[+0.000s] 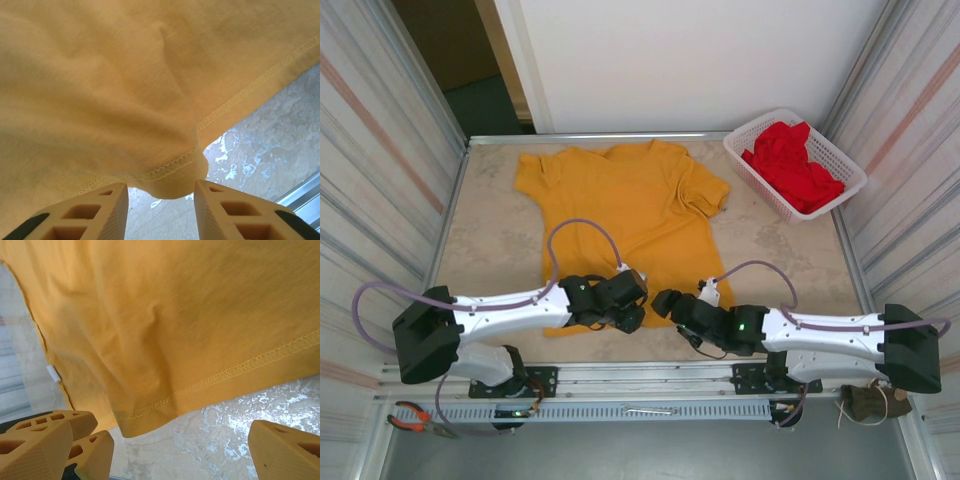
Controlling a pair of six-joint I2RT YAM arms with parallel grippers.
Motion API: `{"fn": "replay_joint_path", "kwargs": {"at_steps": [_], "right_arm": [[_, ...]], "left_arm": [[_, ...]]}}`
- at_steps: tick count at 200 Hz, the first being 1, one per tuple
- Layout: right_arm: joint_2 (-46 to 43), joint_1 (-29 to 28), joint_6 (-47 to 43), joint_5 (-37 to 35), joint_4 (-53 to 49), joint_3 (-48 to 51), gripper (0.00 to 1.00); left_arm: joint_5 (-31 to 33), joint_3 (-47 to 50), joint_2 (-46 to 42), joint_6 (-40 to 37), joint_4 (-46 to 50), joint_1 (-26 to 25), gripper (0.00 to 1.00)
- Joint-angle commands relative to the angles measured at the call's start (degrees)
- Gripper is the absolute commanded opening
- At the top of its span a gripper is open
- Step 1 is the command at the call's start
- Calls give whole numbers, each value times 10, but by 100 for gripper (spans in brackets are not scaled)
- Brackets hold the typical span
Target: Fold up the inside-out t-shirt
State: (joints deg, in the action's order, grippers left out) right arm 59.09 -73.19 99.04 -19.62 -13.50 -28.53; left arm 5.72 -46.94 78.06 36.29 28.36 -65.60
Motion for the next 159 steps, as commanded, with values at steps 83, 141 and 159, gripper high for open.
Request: {"fn": "replay_joint_path", "kwargs": {"at_steps": [83,141,159], "right_arm": [[-21,-6,20,-24,-29,16,90],[-21,-5,10,-23,-26,13,90],[-21,-5,4,-17,-17,9,90]], "left_arm": [[-1,-5,36,8,-23,-3,33],[-2,-7,32,9,-25,-4,1],[-3,-16,18,8,-13,-3,0]]}}
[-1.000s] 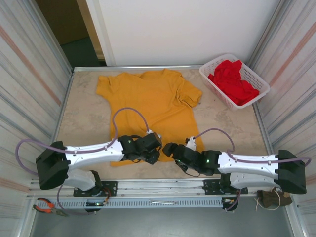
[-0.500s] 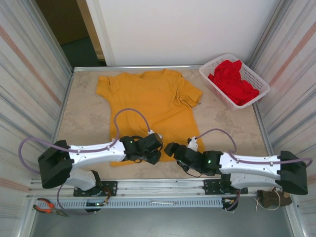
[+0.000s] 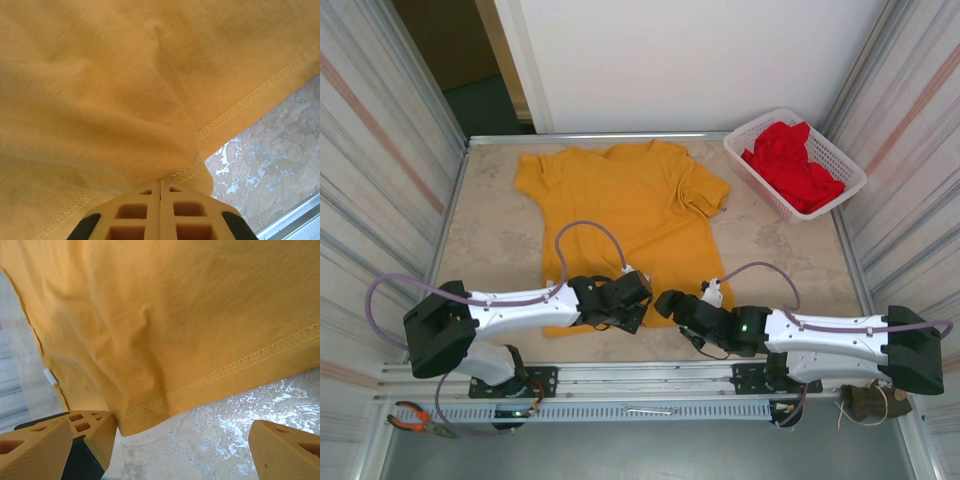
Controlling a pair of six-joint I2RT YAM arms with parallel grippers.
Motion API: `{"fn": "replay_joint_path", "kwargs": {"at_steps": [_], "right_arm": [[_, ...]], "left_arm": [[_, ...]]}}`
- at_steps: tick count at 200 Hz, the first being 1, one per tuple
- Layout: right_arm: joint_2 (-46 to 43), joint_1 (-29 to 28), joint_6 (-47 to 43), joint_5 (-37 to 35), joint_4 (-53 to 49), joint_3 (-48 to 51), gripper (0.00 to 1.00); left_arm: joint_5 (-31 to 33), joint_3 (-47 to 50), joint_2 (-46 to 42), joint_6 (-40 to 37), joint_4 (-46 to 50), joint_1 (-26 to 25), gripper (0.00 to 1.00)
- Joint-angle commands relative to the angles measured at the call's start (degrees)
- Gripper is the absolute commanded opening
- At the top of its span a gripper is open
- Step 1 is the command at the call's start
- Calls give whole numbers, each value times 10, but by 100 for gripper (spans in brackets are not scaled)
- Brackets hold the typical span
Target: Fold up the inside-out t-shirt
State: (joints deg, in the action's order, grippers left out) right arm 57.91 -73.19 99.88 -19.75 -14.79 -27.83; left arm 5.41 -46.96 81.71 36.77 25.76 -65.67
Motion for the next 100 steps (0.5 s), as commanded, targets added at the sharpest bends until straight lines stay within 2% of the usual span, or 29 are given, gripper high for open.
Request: {"fn": "replay_joint_path", "kwargs": {"at_steps": [1,100], "right_arm": [[-9,-5,-4,-16,-3,2,90],[73,-47,6,-13,113,-47,93]], "left_arm": [[0,-17,-19,3,14,-2,0],[25,-54,-125,12,64,-2,0]]}}
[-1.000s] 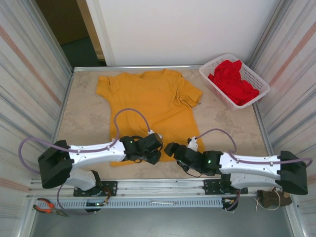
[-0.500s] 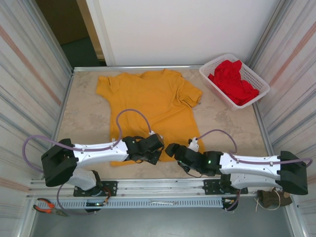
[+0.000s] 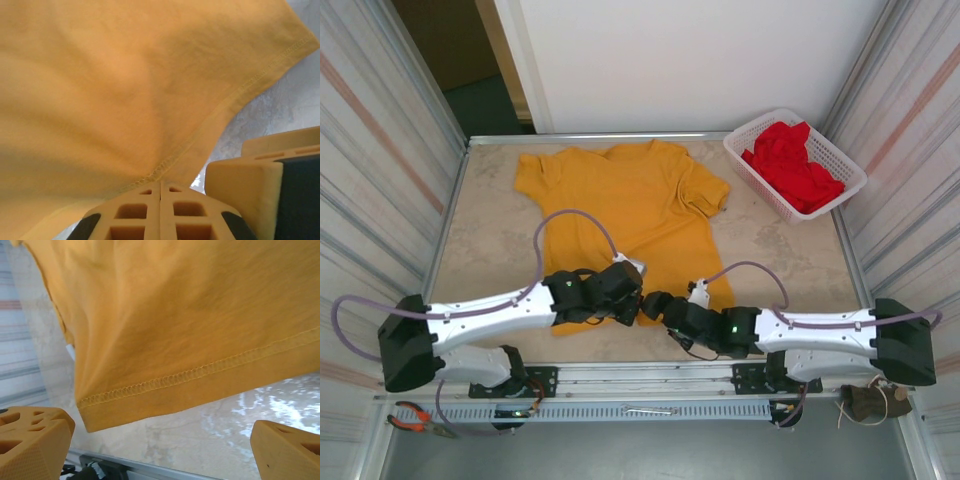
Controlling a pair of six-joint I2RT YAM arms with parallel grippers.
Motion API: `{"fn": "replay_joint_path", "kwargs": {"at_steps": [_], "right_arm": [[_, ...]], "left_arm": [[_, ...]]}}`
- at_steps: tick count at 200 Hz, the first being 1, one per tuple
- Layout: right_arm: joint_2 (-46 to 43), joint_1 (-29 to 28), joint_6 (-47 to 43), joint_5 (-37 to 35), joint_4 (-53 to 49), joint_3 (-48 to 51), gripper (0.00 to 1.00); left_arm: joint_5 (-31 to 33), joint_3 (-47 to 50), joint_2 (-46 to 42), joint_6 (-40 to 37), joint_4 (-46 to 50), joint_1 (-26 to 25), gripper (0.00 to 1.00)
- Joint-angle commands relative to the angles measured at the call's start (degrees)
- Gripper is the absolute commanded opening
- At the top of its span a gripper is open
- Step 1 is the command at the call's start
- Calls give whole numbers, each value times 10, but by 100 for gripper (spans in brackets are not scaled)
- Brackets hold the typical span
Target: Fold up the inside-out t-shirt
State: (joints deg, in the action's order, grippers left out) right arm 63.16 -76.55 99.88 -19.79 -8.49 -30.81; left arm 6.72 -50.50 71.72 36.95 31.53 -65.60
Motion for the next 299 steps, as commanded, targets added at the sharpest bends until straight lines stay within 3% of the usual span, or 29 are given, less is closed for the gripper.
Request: {"fn": "replay_joint_path", "kwargs": {"at_steps": [1,67,140,158,172,208,250,299], "right_arm": [[22,-13,7,-13,51,-17,93],[78,-24,53,-44,194,-3,94],[118,-4,107,-71,211,3,93],[128,-4,123,-59,182,-6,92],[127,-9,142,-66,168,1,92],[59,-13,187,-114,52,28,92],[-48,-12,195,-169,-85,35,92],[-125,-13,195,-194,-141,49,92]], "left_arm": [[13,-18,-26,11,7,-3,0],[15,-7,-64,26,-3,-3,0],[27,3,-87,26,2,-3,0],[35,12,-93,26,9,-3,0],[39,26,-95,28,13,-3,17],[12,67,-72,50,-5,-3,42],[-16,86,-7,56,-54,-3,46],[-17,83,46,51,-75,-3,46]]}}
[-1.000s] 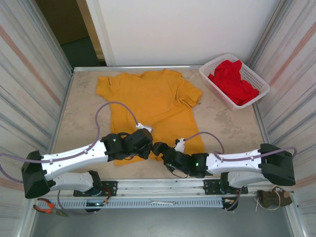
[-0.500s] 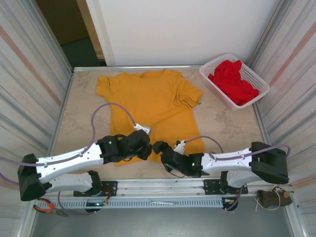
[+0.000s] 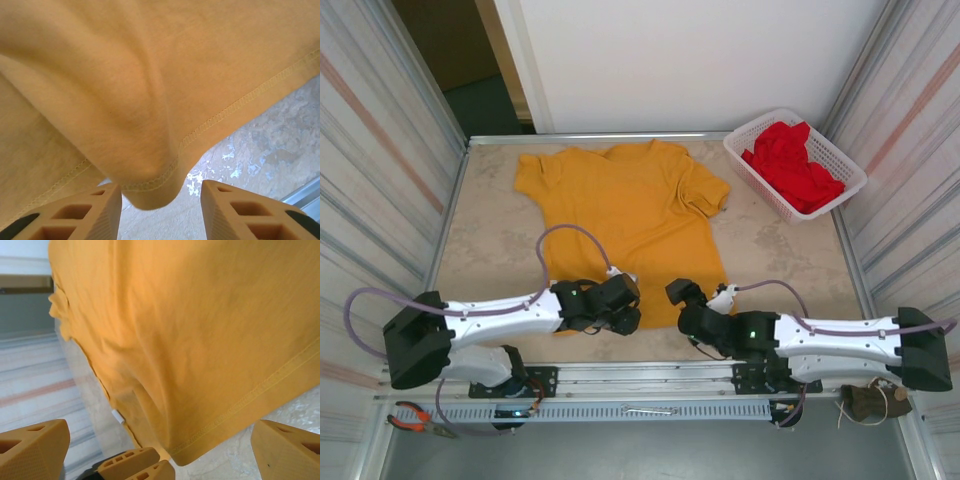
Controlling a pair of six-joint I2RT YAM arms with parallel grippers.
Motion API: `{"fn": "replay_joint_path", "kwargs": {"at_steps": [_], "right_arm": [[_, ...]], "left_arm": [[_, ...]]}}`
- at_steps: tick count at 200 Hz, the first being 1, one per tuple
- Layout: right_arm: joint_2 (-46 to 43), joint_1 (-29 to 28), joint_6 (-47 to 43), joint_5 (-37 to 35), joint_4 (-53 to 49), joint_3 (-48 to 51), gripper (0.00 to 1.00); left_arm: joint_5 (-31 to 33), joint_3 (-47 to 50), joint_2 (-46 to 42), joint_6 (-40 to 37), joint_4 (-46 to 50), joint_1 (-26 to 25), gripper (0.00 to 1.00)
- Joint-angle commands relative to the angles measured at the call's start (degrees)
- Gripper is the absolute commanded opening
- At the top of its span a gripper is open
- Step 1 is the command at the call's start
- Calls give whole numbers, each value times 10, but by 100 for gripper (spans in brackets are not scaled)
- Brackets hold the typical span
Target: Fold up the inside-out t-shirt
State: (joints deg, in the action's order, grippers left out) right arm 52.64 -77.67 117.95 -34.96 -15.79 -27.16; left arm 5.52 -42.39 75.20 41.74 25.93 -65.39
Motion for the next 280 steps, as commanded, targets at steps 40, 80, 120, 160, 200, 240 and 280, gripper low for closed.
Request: {"fn": "replay_joint_path", "kwargs": {"at_steps": [40,80,120,160,200,240,280], "right_arm": [[-31,-2,14,-42,-63,23,92],[-30,-2,8,-38,-50,25,92],[-26,-2,-6,-31,-35,22,92],[-7,-3,-18,-17,-3,19,92],[37,-18,-31,2,38,-5,92],[105,-25,-34,35,117,-14,93],[154,-27,-36,59,179,-23,95]], "left_arm": [[3,16,17,17,-20,-5,50],[13,22,21,24,-21,-5,53],[16,25,29,23,-28,-5,32],[23,7,15,16,-13,-5,0],[29,-33,-33,10,28,-5,0],[39,-60,-70,5,53,-4,0],[42,-73,-89,6,60,-4,0]]}}
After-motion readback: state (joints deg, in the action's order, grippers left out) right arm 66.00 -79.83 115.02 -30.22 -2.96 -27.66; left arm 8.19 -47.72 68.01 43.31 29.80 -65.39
